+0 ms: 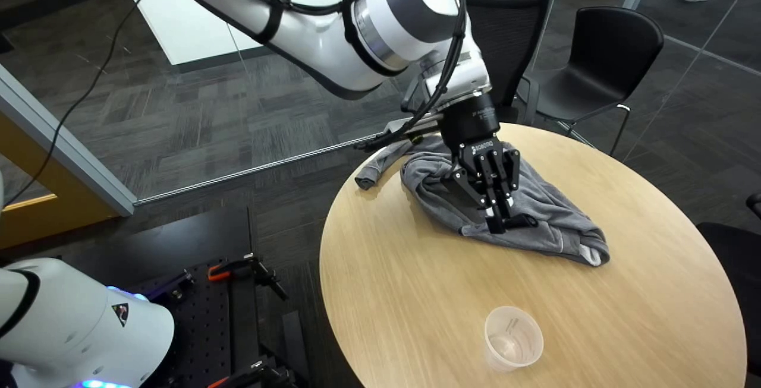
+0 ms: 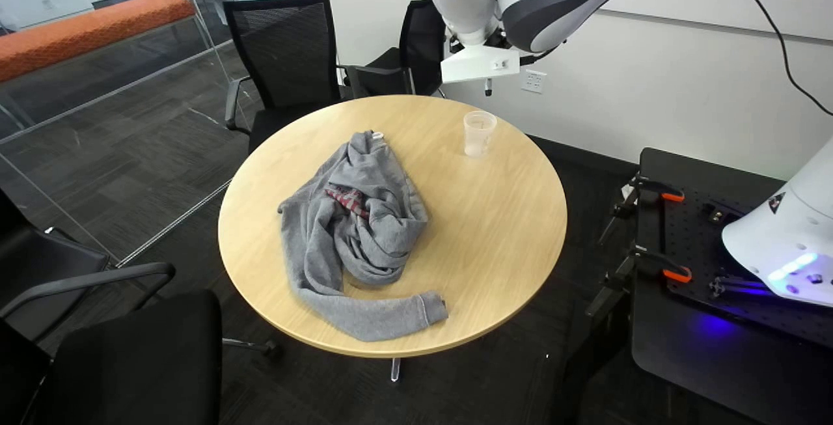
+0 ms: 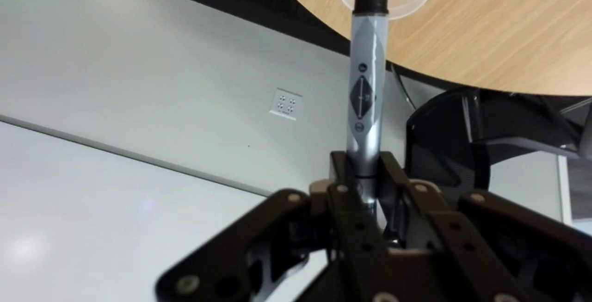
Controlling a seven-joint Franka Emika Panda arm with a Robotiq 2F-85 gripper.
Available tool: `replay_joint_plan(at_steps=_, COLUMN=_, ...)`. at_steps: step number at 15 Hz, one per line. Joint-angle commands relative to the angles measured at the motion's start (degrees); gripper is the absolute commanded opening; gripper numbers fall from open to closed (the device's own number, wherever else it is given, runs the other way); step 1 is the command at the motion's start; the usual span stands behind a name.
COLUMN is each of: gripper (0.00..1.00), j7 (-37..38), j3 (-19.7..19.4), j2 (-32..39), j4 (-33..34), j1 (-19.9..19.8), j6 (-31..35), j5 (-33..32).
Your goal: Put the marker into the cup.
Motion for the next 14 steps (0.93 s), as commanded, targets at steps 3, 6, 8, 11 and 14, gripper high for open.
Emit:
replay_joint_plan(at_steps=3, gripper=0.05, j7=17.92, j3=0.54, j2=5.26, j4=3.94, j1=1.03, j6=-8.89, j5=-4.08)
replay_joint_plan(at_steps=6, gripper=0.05, j7=24.28, j3=0.56, j2=8.17, j4=5.93, j1=0.58, j6=-12.27, j5=-4.96)
replay_joint_plan(at_steps=8, gripper=0.05, j7=25.3, j3=0.49, j2=9.97, j4=7.1, j1=-0.18, j6=-12.66, j5=-5.86)
replay_joint_plan(at_steps=11, gripper=0.05, j7=24.67, j3=0.17, j2=12.12, j4=8.48, j1=-1.34, j6=-11.78, j5=-7.52)
replay_joint_plan(at_steps=14, gripper=0.05, j7=22.55, j3=0.1, j2=14.03, j4=9.81, j1=-3.01, j6=-9.98, j5=-9.82)
